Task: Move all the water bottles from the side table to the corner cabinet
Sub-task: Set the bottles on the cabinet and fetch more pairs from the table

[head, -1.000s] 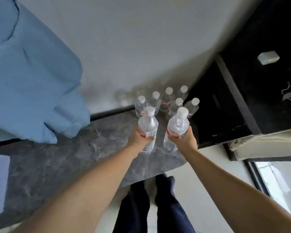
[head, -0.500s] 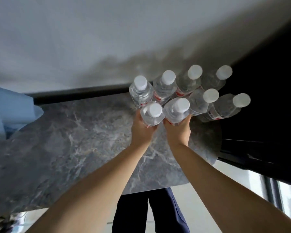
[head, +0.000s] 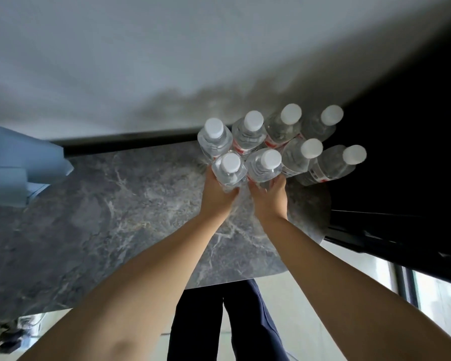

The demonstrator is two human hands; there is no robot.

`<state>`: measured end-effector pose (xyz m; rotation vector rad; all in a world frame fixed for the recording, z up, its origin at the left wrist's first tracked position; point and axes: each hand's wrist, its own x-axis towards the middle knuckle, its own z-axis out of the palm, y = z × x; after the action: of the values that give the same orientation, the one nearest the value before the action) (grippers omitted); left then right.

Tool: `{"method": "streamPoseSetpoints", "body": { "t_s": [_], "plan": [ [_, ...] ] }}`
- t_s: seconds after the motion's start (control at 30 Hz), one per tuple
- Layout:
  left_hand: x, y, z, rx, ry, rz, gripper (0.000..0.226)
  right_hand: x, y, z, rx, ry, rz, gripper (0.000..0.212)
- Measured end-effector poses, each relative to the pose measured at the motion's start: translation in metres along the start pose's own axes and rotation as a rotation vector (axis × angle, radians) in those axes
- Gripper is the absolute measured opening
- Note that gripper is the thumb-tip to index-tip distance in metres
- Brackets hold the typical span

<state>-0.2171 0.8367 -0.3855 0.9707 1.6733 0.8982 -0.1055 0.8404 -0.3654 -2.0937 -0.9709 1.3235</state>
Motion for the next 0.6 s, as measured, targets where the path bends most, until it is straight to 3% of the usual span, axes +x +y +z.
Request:
{"method": "streamPoseSetpoints", "body": {
  "t_s": [0.17, 0.33, 0.4, 0.5, 0.6],
  "plan": [
    [-0.034, 0.028, -0.024, 0.037, -0.027, -0.16, 0.066, -0.033, -0.028, -0.035, -0.082, -0.05, -0.027, 0.084],
    [-0.065, 0.064, -0.043, 0.15, 0.069, -0.119, 0.049, -0.059, -0.062, -0.067, -0.213, -0.137, -0.159, 0.094],
    [-0.078, 0.084, -0.052, 0.186, 0.118, -0.093, 0.044, -0.07, -0.079, -0.079, -0.295, -0.171, -0.233, 0.089],
    [-0.096, 0.113, -0.068, 0.283, 0.089, -0.089, 0.059, -0.084, -0.105, -0.092, -0.506, -0.233, -0.37, 0.076],
    [-0.115, 0.14, -0.092, 0.41, 0.103, -0.012, 0.059, -0.097, -0.129, -0.098, -0.792, -0.325, -0.555, 0.066]
  ]
}}
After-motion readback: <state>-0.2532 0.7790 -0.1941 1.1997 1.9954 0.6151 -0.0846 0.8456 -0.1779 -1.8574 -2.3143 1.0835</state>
